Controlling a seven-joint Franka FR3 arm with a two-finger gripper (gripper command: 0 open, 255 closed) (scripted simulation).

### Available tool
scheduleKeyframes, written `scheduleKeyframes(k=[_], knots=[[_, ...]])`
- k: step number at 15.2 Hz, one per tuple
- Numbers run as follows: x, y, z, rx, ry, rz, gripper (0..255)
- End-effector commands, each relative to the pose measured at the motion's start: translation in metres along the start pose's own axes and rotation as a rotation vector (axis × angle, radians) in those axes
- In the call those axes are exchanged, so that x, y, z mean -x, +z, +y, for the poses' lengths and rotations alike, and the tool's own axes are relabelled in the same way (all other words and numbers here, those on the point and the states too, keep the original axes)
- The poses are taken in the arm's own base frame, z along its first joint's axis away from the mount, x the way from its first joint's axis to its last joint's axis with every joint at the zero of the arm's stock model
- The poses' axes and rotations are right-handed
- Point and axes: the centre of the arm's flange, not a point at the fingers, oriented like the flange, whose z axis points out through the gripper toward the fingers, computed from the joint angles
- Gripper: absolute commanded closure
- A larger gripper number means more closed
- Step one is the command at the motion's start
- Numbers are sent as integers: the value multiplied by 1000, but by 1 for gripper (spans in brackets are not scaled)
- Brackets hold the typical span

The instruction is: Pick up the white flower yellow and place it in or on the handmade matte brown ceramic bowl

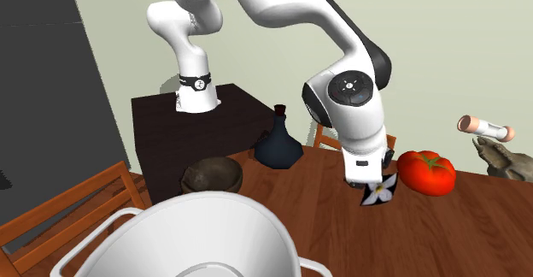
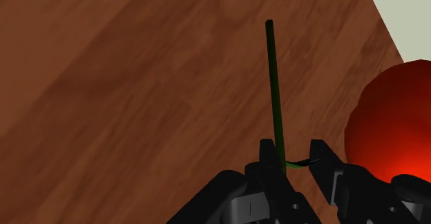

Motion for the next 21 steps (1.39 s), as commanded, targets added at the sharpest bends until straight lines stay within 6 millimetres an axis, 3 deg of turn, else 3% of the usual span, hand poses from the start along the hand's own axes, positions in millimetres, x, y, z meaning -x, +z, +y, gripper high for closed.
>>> scheduleKeyframes(k=[1, 14, 21], knots=[[2, -9, -6, 0, 0, 0, 255], [10, -66, -42, 0, 0, 0, 255], [62, -104, 25, 0, 0, 0, 255]])
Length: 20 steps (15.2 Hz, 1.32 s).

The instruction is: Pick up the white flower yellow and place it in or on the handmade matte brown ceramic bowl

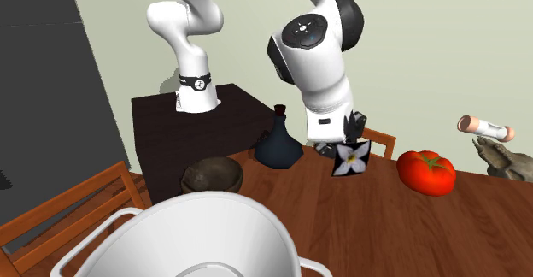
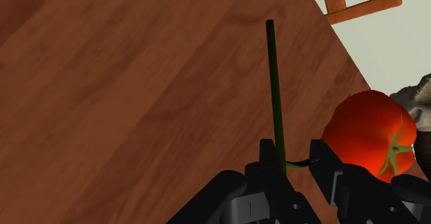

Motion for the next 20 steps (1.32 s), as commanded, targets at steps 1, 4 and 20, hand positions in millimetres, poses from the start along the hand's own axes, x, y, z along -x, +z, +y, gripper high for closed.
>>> scheduleKeyframes(k=[1, 4, 20], knots=[[15, -9, 20, 0, -1, 0, 255], [37, -25, 48, 0, -1, 0, 255], [155, -111, 201, 0, -1, 0, 255]])
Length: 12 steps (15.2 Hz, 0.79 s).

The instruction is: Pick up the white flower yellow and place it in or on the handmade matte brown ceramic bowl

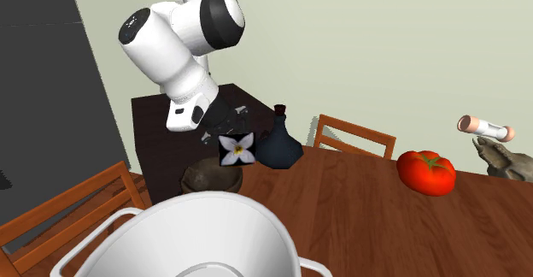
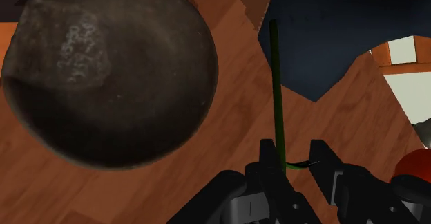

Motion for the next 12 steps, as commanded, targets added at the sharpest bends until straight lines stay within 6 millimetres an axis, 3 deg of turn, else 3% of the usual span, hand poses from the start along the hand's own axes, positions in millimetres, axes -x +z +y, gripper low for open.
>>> scheduleKeyframes(k=[1, 5, 12], knots=[[15, -11, 17, -1, -1, 0, 255], [42, -30, 52, -1, -1, 0, 255], [38, 1, 72, -1, -1, 0, 255]])
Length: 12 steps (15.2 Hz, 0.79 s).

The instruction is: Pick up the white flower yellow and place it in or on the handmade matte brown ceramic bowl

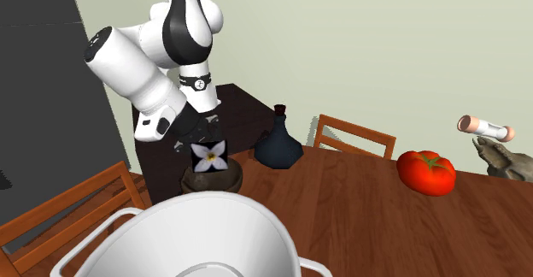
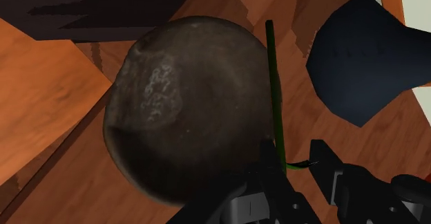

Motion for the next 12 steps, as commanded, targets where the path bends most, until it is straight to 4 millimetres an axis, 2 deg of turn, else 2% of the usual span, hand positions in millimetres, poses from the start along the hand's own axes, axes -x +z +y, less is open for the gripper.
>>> scheduleKeyframes(k=[1, 9, 12], knots=[[-1, 9, 6, 0, 0, 0, 255], [-6, 44, 28, 0, 0, 0, 255], [-6, 44, 28, 0, 0, 0, 255]])
